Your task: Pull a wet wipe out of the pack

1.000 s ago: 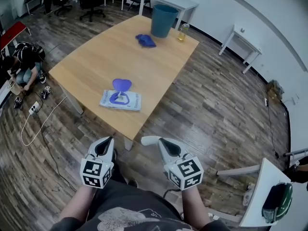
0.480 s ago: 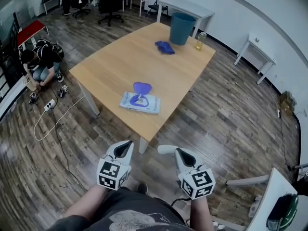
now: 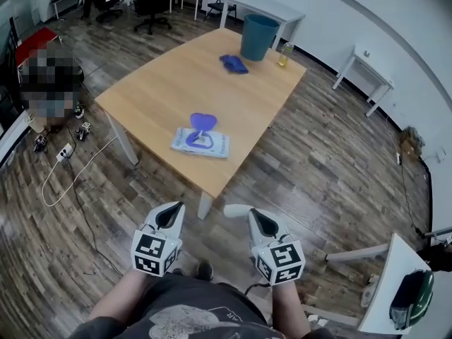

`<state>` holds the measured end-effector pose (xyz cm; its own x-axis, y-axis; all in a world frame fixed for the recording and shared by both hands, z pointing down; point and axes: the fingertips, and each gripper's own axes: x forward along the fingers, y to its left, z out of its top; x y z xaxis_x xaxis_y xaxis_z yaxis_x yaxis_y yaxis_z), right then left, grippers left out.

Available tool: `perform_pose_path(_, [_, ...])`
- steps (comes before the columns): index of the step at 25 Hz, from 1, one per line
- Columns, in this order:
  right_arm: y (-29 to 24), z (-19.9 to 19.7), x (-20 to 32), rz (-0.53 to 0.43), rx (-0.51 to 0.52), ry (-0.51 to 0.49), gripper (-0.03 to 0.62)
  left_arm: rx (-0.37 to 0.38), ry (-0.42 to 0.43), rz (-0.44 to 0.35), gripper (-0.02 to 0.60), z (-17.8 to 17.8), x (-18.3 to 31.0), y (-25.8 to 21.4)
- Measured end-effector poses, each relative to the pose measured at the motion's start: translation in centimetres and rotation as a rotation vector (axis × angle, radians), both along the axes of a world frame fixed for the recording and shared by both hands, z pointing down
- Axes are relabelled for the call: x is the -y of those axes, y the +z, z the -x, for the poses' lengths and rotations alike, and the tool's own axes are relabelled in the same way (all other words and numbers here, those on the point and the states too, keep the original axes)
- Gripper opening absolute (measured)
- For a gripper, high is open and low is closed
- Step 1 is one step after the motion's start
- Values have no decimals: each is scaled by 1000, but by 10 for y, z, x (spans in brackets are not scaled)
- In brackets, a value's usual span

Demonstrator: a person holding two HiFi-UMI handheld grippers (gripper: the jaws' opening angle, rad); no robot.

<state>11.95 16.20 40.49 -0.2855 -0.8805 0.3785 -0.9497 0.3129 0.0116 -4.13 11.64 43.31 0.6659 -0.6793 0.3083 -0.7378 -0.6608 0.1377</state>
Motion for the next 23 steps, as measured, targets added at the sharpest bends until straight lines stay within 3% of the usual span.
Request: perform_pose_path(23, [16, -3, -32, 48, 1, 83, -8, -11, 29, 44, 18, 4, -12, 15])
